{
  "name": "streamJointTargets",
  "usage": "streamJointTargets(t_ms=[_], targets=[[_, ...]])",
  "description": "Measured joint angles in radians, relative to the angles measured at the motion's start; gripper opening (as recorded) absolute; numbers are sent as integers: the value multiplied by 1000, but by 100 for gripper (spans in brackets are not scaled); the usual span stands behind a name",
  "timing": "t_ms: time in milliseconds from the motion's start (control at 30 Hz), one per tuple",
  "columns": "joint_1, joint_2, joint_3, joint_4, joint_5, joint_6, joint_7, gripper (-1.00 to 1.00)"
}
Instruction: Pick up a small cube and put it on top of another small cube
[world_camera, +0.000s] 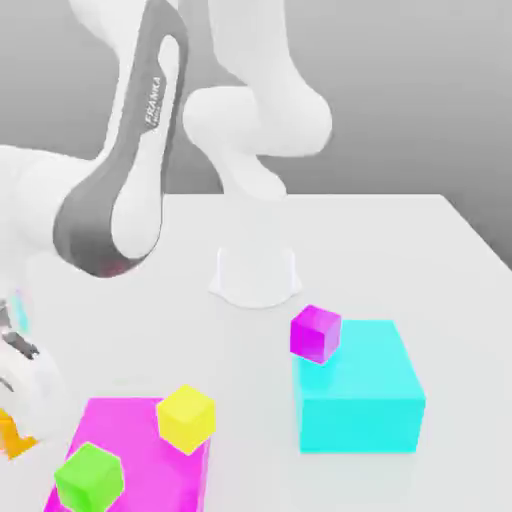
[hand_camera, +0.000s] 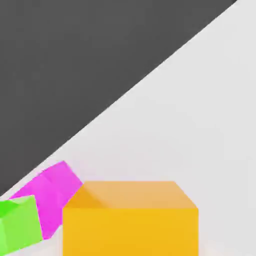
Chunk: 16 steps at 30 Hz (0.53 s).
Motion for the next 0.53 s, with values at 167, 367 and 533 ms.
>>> streamJointTargets(t_ms=[167,367,533], targets=[[83,-182,66,-149,-60,-28,-47,-100],[137,-197,81,-261,-69,70,-99,-100],[134,-144,85,-271,-60,133,-107,100]])
